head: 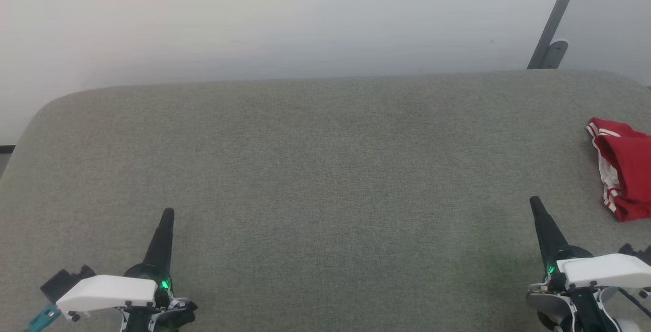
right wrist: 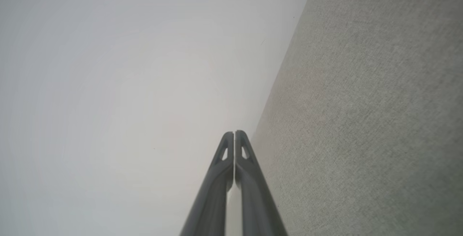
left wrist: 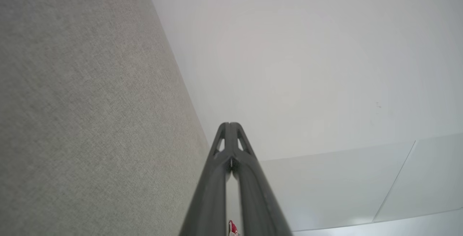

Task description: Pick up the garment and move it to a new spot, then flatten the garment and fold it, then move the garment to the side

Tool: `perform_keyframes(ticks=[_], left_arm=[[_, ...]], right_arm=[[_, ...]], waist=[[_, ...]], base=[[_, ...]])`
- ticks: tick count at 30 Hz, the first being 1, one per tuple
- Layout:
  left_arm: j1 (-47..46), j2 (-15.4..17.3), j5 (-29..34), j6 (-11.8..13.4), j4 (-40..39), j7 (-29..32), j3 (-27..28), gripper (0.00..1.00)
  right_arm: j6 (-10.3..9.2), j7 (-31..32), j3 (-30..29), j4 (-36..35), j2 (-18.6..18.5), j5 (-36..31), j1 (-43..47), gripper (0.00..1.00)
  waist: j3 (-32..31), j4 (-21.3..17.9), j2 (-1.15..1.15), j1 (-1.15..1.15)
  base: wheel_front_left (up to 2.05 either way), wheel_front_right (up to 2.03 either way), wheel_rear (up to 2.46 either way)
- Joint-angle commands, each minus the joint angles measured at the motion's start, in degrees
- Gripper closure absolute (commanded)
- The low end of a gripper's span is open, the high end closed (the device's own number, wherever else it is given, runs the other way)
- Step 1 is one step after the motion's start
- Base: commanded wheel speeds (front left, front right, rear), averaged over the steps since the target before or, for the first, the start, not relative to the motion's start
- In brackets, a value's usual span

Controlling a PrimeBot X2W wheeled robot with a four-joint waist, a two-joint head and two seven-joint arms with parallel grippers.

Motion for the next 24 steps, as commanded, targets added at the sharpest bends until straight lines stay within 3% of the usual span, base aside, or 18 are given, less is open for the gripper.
perform_keyframes(ticks=[1,24], left_arm=[[-1.2,0.1,-1.5,-0.2,-0.1,0.4,-0.1,1.00],[-2.7,-0.7,-9.0,-0.3,0.9,2.8,-0.7,1.00]], right_arm=[[0.01,0.4,-0.2,-0.6,0.2,1.3,-1.0,1.00],[0.00,2.8,-0.7,-0.8,1.8,9.2,-1.2,1.00]], waist=[[0.0,0.0,0.00,0.00],[-0.2,0.0,0.00,0.00]], base=[[0.00,0.00,0.00],[0.00,0.00,0.00]])
